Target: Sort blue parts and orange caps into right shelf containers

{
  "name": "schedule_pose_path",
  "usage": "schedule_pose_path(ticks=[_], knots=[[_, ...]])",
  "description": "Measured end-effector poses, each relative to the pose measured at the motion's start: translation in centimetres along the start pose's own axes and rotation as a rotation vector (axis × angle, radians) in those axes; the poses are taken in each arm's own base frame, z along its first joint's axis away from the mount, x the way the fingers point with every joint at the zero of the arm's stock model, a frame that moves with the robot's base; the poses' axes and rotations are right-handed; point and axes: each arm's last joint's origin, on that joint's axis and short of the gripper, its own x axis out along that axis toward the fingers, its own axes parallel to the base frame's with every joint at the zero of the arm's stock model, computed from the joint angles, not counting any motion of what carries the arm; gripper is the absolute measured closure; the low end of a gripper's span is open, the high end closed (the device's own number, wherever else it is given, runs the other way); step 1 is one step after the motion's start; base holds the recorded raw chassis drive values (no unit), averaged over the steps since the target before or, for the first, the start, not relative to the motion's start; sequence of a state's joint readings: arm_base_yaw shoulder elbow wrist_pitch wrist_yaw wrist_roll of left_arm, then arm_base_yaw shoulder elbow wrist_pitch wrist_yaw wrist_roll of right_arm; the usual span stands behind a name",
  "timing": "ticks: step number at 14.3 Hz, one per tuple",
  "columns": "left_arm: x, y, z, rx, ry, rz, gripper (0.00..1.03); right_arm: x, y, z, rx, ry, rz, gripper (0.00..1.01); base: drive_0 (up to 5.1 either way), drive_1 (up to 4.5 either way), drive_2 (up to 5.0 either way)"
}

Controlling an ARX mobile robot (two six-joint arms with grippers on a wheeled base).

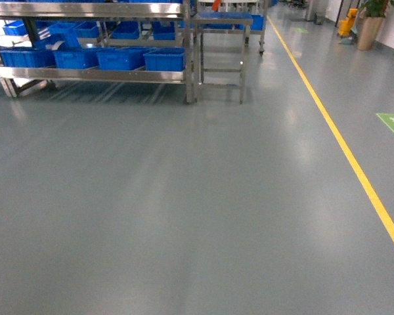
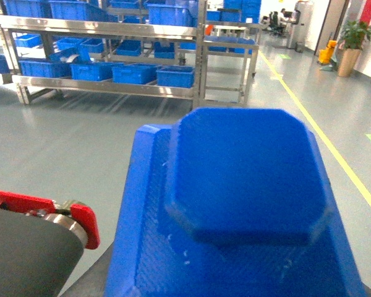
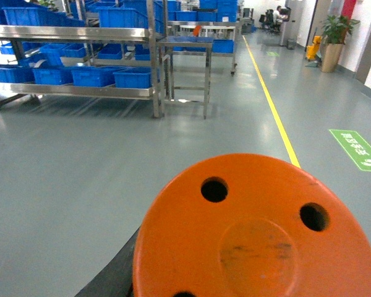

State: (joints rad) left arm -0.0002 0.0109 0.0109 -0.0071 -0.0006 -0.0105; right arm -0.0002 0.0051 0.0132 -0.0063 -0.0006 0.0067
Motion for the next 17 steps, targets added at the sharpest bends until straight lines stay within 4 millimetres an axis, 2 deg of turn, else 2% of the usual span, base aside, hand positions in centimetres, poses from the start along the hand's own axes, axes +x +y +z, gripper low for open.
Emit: schedule_pose_path(ticks=[2, 3, 17], knots=[[0.0, 0.0, 0.0, 0.0, 0.0, 0.0, 0.6, 0.0, 0.0, 0.0, 0.0, 0.0, 0.0, 0.56, -1.6, -1.58, -1.6], [0.0, 0.0, 0.0, 0.0, 0.0, 0.0, 0.6, 0.0, 0.0, 0.0, 0.0, 0.0, 0.0, 0.56, -0.9, 3.43, -5.2], [0.0, -0.01, -0.03, 0.0, 0.003, -0.001, 0.6, 0.0, 0.0, -0.01, 0.0, 0.002, 0.0, 0.56, 0.0, 4.35, -4.3]])
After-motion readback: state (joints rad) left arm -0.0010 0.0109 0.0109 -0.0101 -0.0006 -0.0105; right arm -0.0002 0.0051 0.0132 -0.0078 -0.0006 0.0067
